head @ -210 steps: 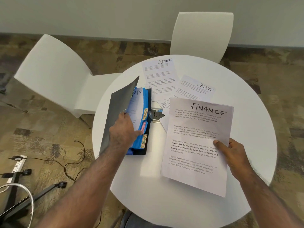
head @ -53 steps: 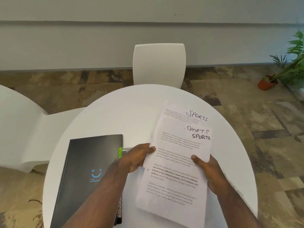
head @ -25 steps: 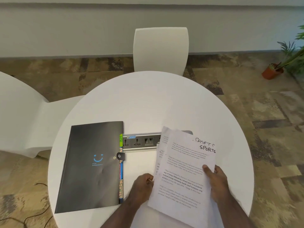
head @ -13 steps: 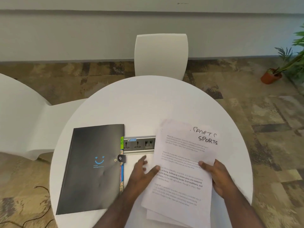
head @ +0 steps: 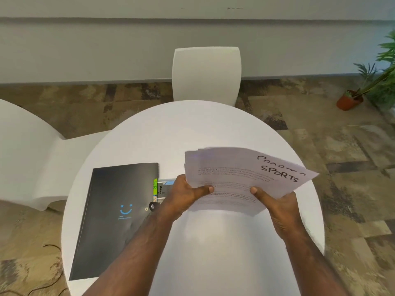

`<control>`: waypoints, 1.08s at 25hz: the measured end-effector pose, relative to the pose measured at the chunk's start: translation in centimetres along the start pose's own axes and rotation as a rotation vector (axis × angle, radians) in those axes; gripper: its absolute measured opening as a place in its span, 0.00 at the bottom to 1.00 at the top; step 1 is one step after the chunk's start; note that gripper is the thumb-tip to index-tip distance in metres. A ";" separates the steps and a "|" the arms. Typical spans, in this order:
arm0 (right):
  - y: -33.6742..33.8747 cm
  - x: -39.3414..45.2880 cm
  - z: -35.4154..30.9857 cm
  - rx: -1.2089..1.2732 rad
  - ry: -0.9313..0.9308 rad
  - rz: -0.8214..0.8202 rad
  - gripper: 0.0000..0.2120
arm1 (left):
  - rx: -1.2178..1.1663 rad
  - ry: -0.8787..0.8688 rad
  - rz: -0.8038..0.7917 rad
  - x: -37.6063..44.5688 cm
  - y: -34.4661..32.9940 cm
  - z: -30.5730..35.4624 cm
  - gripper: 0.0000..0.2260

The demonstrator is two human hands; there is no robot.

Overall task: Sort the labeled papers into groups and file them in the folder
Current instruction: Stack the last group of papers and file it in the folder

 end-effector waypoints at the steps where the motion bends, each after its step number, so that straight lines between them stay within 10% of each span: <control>1: 0.1 -0.2 0.3 -0.022 -0.007 0.008 0.20 | 0.014 0.001 0.006 -0.2 -0.2 -0.2 0.15; 9: 1.3 -1.4 5.2 -0.086 -0.127 0.002 0.38 | 0.049 0.016 0.008 -1.3 -1.5 -2.4 0.15; 20: 1.2 -0.8 5.8 -0.166 -0.167 -0.036 0.15 | 0.131 -0.046 0.058 -2.8 -0.3 -1.7 0.24; 24: 2.5 -0.4 5.3 -0.181 -0.205 -0.039 0.07 | 0.093 -0.065 0.568 -7.8 7.8 -1.4 0.19; 27: 2.9 -1.5 6.2 -0.190 -0.275 -0.111 0.33 | 0.580 0.236 0.835 -12.3 13.4 -6.2 0.14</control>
Point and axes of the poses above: each hand's wrist, its own x-axis towards the middle knuckle, its own y-axis out of the back of the hand, z = x × y, the point moved 9 cm from there along x, towards the middle knuckle, and after that the axes turned 11 degrees about -z, right-handed, at the moved point
